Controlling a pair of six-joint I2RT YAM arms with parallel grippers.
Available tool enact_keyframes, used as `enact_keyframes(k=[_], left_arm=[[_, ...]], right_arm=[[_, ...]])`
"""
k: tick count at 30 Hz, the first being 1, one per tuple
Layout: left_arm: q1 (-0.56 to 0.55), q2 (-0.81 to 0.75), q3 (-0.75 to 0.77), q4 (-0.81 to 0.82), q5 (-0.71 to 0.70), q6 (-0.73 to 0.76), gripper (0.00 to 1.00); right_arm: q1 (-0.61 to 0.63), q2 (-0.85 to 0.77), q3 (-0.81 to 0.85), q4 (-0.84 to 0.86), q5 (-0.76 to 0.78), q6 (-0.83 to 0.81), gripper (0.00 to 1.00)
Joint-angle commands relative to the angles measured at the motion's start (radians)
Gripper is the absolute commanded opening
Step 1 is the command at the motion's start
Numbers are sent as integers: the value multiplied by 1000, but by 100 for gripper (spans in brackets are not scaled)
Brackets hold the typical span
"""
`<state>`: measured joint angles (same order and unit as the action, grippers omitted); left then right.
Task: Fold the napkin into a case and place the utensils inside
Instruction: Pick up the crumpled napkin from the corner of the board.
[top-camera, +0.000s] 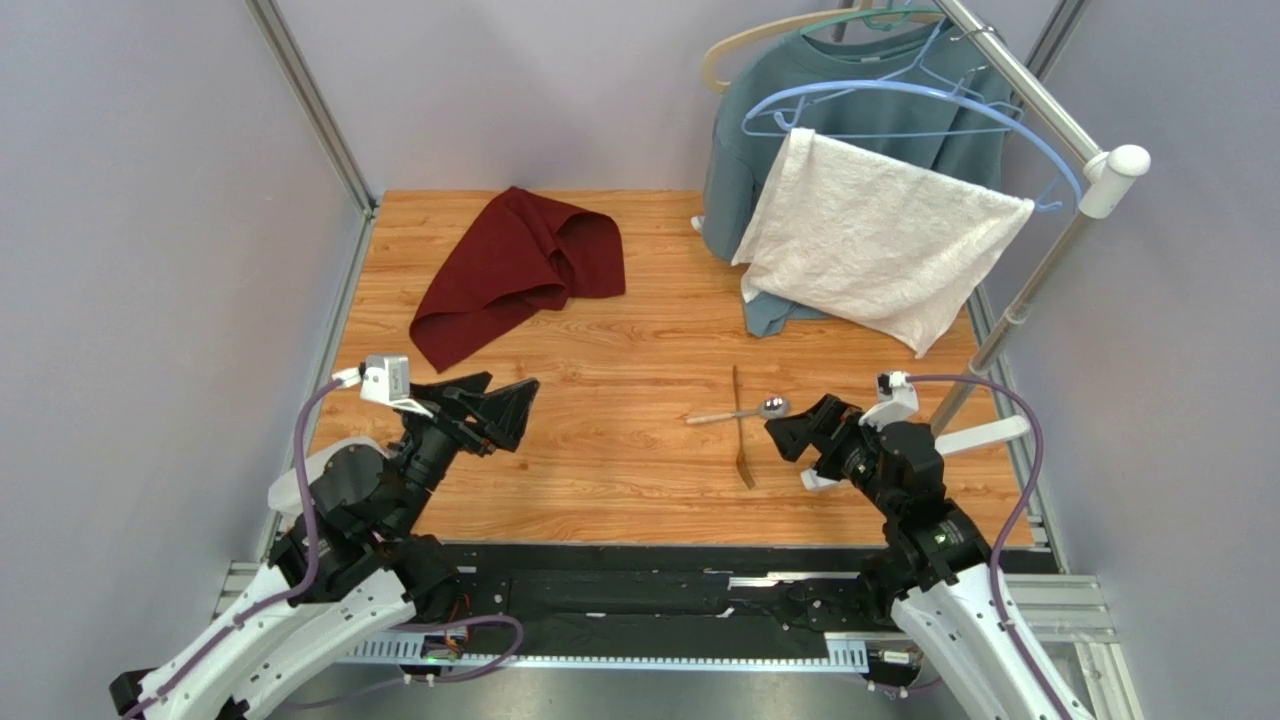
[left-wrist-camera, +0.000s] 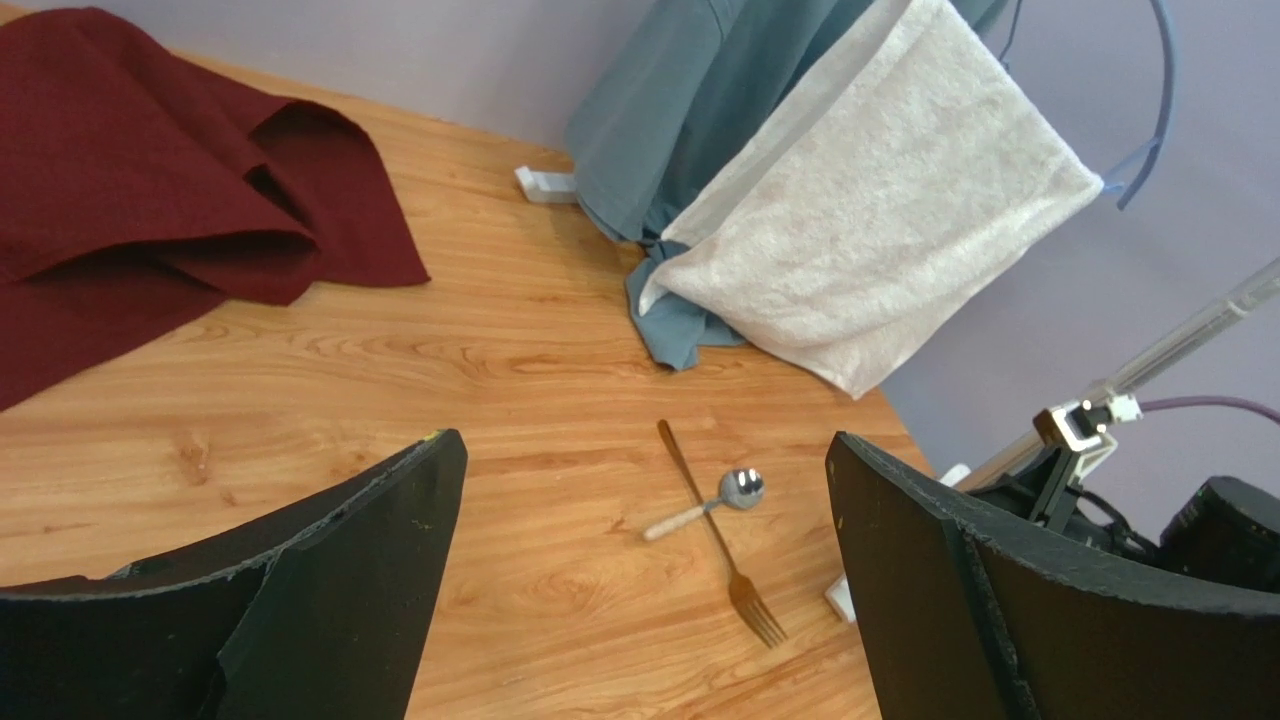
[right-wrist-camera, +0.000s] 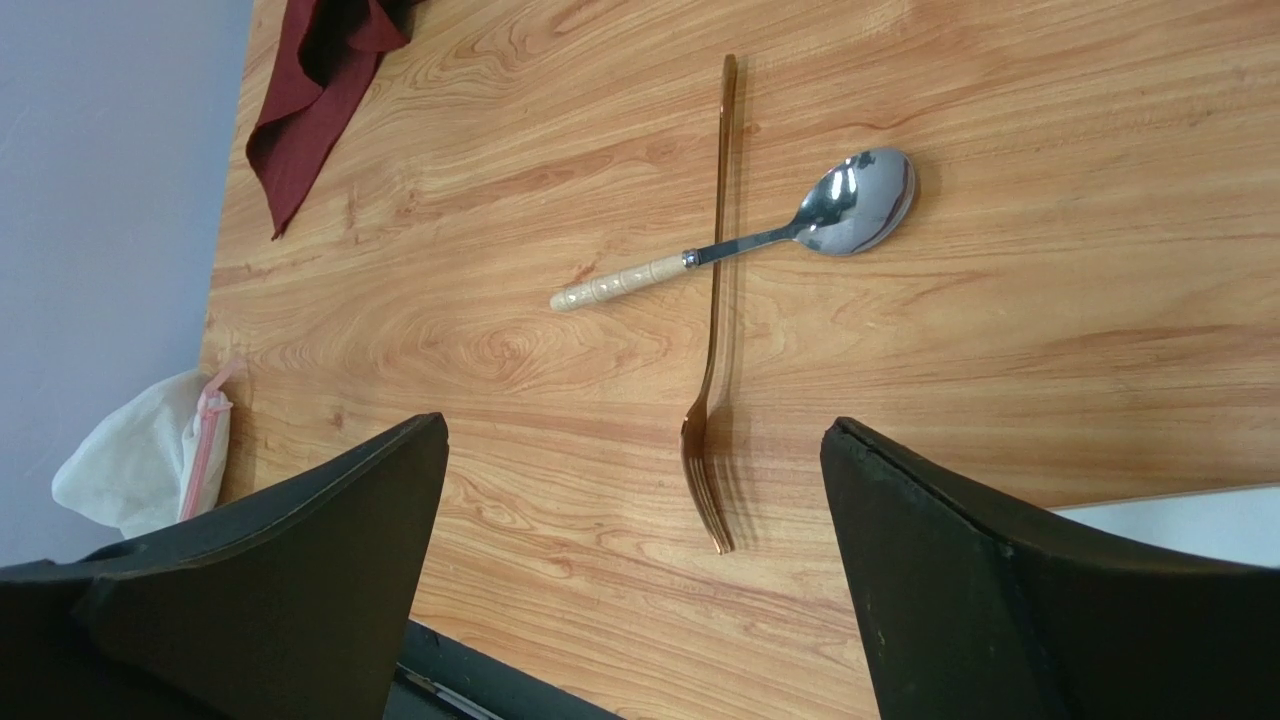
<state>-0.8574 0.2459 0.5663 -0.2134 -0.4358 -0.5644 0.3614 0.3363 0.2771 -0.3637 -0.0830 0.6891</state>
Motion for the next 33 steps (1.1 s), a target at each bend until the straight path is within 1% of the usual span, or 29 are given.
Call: enact_keyframes(k=[1, 2, 4, 5, 6, 7, 8, 9, 10, 11, 12, 13, 14, 15, 16, 18, 19, 21, 22, 23, 24, 25, 26, 27, 28, 29, 30, 32, 33], left_arm=[[1, 76, 56, -126, 57, -6, 99], [3, 96, 67, -124, 55, 1, 99], [15, 208, 141, -225, 0, -23, 99], [67, 258, 173, -259, 12, -16, 99], [111, 367, 235, -315, 49, -12, 99], [168, 425, 271, -348, 102, -18, 99], [308, 485, 303, -378, 243, -29, 99], [381, 594, 355, -423, 314, -37, 98], [447, 645, 377, -440, 368, -46, 97], [556, 692, 397, -455, 420, -70, 97], [601, 781, 427, -469, 427, -81, 97], [686, 826, 446, -481, 425, -97, 97], [724, 869, 464, -494, 419, -147, 97], [757, 950, 487, -498, 424, -169, 97], [820, 989, 497, -492, 462, -184, 97], [862, 1090, 507, -459, 485, -239, 93], [909, 1121, 507, -448, 505, -277, 88], [935, 1209, 515, -438, 503, -308, 83], [955, 1237, 520, -451, 517, -336, 82], [962, 1259, 526, -454, 525, -345, 81], [963, 1288, 524, -445, 520, -357, 81], [963, 1299, 521, -437, 491, -379, 79], [962, 1314, 524, -440, 470, -390, 79], [966, 1338, 535, -458, 454, -399, 78], [965, 1348, 540, -461, 438, -405, 78], [966, 1356, 543, -463, 430, -413, 78], [969, 1363, 541, -466, 404, -422, 77], [980, 1369, 535, -440, 398, -440, 77], [983, 1375, 538, -437, 391, -443, 76]], right_arm=[[8, 52, 112, -34, 6, -46, 100], [11, 78, 128, -35, -7, -63, 100], [36, 111, 164, -21, -8, -72, 100], [51, 133, 177, -5, 0, -88, 100], [77, 174, 188, 2, 14, -92, 100], [94, 200, 198, 6, 29, -95, 100], [115, 225, 227, 18, 58, -100, 100], [161, 275, 240, 25, 74, -106, 100], [189, 297, 257, 34, 81, -108, 100], [218, 320, 289, 51, 151, -109, 100], [282, 348, 309, 63, 175, -115, 100], [316, 403, 330, 71, 242, -122, 100], [350, 441, 353, 78, 276, -126, 100], [402, 475, 414, 80, 305, -143, 100], [422, 557, 444, 80, 351, -149, 100], [447, 640, 544, 81, 362, -158, 100], [448, 738, 586, 80, 367, -164, 100], [449, 841, 711, 57, 377, -178, 100], [448, 893, 755, 54, 394, -212, 100], [448, 1014, 798, 45, 407, -232, 100], [442, 1076, 860, 28, 423, -249, 100], [435, 1136, 976, 8, 454, -276, 100], [427, 1272, 1051, -39, 469, -281, 100], [412, 1328, 1111, -56, 485, -289, 100], [403, 1393, 1228, -69, 505, -299, 100], [393, 1446, 1279, -90, 508, -316, 99], [375, 1546, 1325, -96, 506, -321, 98], [353, 1628, 1471, -132, 464, -326, 95], [332, 1700, 1511, -129, 447, -327, 93]])
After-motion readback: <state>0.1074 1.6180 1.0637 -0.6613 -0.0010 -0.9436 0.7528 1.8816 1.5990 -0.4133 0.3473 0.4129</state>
